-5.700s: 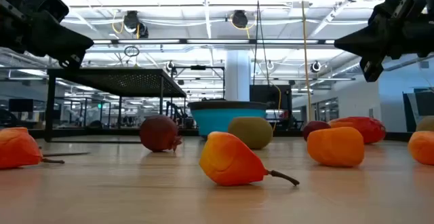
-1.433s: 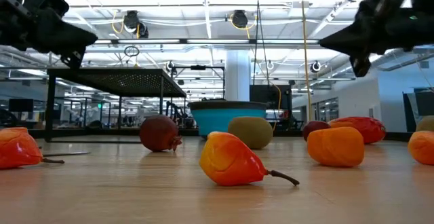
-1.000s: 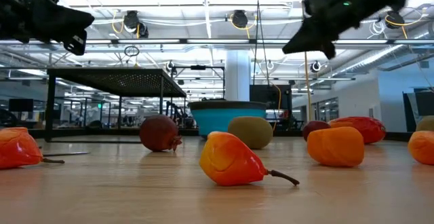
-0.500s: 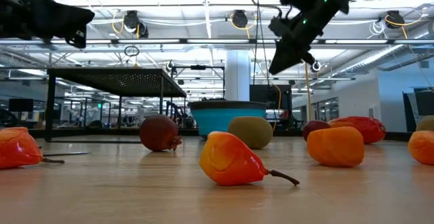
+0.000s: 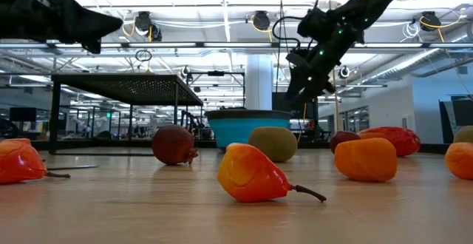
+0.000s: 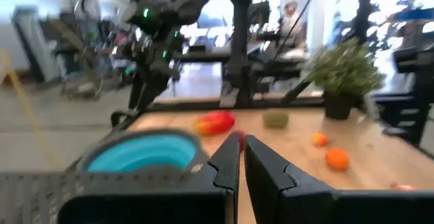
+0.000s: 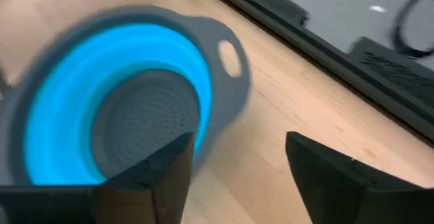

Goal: Pick & Place Fruit
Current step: Put the foldable silicon strainer on the shelf

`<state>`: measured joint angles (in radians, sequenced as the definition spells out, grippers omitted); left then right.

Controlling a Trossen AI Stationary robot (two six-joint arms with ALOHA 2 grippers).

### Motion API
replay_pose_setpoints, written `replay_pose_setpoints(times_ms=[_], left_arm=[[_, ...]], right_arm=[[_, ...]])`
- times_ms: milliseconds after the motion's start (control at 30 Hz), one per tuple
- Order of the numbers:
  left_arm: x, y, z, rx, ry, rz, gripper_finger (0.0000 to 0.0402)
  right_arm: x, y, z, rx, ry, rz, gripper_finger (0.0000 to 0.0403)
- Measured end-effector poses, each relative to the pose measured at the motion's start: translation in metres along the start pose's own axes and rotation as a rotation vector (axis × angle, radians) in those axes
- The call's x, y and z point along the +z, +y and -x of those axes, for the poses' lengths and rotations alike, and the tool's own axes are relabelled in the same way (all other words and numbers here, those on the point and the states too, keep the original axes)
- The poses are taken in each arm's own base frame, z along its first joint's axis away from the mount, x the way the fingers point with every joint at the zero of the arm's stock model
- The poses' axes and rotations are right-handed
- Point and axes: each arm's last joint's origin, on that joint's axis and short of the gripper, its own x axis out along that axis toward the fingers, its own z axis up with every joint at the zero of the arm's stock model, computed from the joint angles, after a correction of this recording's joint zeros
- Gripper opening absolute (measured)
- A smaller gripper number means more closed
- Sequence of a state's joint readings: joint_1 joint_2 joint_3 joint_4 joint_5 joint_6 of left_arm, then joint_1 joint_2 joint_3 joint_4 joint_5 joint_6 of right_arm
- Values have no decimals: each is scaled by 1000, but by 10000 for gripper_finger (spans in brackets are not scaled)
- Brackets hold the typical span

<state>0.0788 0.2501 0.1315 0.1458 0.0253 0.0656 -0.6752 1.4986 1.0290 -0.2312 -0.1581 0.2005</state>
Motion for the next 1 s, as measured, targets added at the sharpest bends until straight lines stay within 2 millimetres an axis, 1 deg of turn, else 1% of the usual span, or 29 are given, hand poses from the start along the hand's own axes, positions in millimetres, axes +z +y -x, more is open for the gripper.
replay_pose_setpoints(times_ms=[167,300,400,533,800,1000], left_arm=[[16,4,-14,71,147,17,26],[33,5,-24,65,206,3,26],[40,5,-28,60,231,-14,26],[42,6,-29,58,248,-13,26],[42,5,-29,52,248,-6,26],[45,6,-30,54,220,-6,26]], right_arm=[[-1,-6,-7,12,20,-3,247],[-2,-7,-9,8,27,-13,246],[-2,-6,-9,12,24,-11,245],[-3,-4,-10,19,26,-10,245],[-4,-6,-11,13,43,-17,244],[-8,-6,-12,10,70,1,244]])
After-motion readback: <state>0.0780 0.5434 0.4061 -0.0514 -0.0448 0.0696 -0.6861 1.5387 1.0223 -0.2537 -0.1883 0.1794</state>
